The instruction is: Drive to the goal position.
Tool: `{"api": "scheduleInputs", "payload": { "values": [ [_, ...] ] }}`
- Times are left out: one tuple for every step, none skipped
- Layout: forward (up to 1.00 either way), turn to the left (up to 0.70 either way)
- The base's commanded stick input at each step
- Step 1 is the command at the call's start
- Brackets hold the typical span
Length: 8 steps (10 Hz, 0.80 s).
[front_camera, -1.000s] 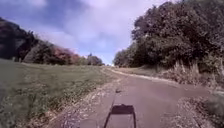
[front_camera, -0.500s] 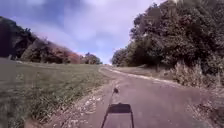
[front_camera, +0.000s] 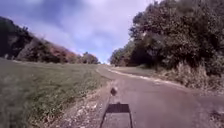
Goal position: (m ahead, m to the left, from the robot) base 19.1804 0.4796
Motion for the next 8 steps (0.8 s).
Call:
{"api": "scheduleInputs", "payload": {
  "values": [
    [0.7, -0.13],
    [0.7, -0.13],
    [0.7, -0.11],
    [0.7, -0.05],
    [0.7, 0.0],
    [0.7, 0.0],
    [0.7, 0.0],
    [0.7, 0.0]
  ]
}}
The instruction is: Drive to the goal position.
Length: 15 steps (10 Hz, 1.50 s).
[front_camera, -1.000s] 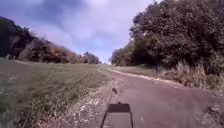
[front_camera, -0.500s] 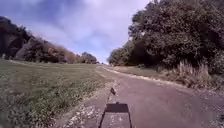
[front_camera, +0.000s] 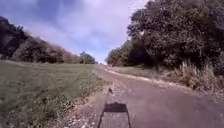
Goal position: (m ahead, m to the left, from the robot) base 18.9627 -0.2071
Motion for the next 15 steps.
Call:
{"api": "scheduleInputs", "payload": {
  "values": [
    [0.7, 0.0],
    [0.7, 0.0],
    [0.7, 0.0],
    [0.7, -0.09],
    [0.7, -0.12],
    [0.7, -0.14],
    [0.7, -0.14],
    [0.7, -0.14],
    [0.7, -0.14],
    [0.7, -0.14],
    [0.7, -0.14],
    [0.7, -0.14],
    [0.7, -0.14],
    [0.7, -0.14],
    [0.7, -0.14]
  ]
}}
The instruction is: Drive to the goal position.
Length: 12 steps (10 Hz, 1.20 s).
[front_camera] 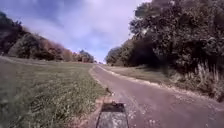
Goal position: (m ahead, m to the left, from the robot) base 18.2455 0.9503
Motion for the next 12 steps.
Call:
{"api": "scheduleInputs", "payload": {
  "values": [
    [0.7, -0.14],
    [0.7, -0.14],
    [0.7, 0.0],
    [0.7, 0.0],
    [0.7, 0.0],
    [0.7, 0.0],
    [0.7, 0.0],
    [0.7, 0.0],
    [0.7, 0.0],
    [0.7, 0.0],
    [0.7, 0.08],
    [0.7, 0.11]
  ]
}}
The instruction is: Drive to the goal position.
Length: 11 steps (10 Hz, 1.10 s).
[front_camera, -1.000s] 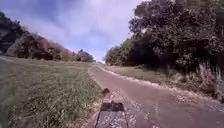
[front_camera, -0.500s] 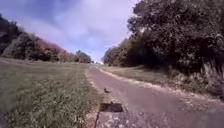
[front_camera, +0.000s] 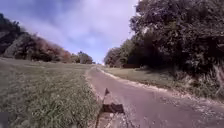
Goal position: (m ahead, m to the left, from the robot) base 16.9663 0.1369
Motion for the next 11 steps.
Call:
{"api": "scheduleInputs", "payload": {
  "values": [
    [0.7, 0.13],
    [0.7, 0.14],
    [0.7, 0.14],
    [0.7, 0.14],
    [0.7, 0.14],
    [0.7, 0.14],
    [0.7, 0.14],
    [0.7, 0.14],
    [0.7, 0.14],
    [0.7, 0.14],
    [0.7, 0.07]
  ]
}}
